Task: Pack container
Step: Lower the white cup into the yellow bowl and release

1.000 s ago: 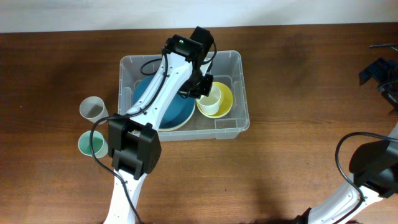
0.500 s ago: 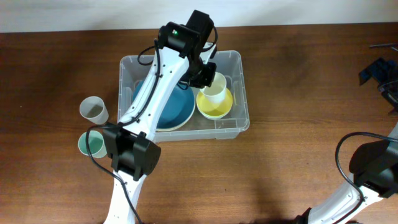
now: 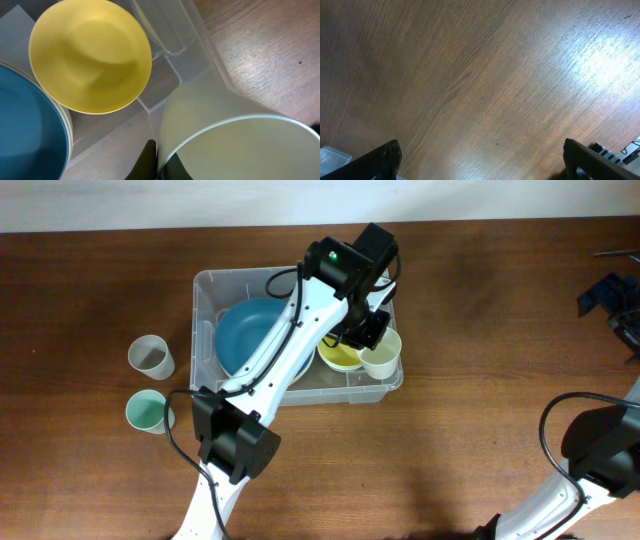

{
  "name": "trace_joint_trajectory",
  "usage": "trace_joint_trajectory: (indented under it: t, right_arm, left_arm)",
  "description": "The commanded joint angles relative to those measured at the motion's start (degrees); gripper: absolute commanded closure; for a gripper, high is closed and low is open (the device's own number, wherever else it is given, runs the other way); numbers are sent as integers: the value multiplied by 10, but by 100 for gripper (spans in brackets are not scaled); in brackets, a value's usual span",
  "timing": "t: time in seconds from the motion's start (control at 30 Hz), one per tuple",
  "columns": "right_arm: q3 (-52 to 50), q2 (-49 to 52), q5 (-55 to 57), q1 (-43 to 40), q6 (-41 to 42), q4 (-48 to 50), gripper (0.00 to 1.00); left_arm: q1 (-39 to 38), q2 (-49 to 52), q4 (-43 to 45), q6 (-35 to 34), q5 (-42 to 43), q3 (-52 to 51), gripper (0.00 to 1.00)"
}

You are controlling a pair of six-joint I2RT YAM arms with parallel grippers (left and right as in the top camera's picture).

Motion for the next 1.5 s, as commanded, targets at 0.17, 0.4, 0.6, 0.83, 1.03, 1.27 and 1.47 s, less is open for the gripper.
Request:
trace_joint_trajectory:
  t: [0.17, 0.4, 0.6, 0.83, 1.03, 1.27, 1.47]
  right_arm:
    - [0, 0, -1, -2, -2, -1, 1]
    - [0, 0, -1, -2, -2, -1, 1]
    - [0, 0, -1, -2, -2, -1, 1]
    - [0, 0, -1, -2, -2, -1, 1]
    - [0, 0, -1, -2, -2, -1, 1]
    - [0, 0, -1, -2, -2, -1, 1]
    - [0, 0, -1, -2, -2, -1, 1]
  left_arm:
    - [-1, -16, 8, 9, -18, -43, 99]
    - [-1, -16, 12, 9, -25, -72, 99]
    - [-1, -16, 12, 9, -23, -78, 99]
    - [-1, -16, 41, 9, -24, -119, 99]
    - [3, -16, 63, 9, -61, -135, 99]
    - [27, -16, 99, 5, -79, -135, 99]
    - [57, -15, 149, 5, -81, -135, 99]
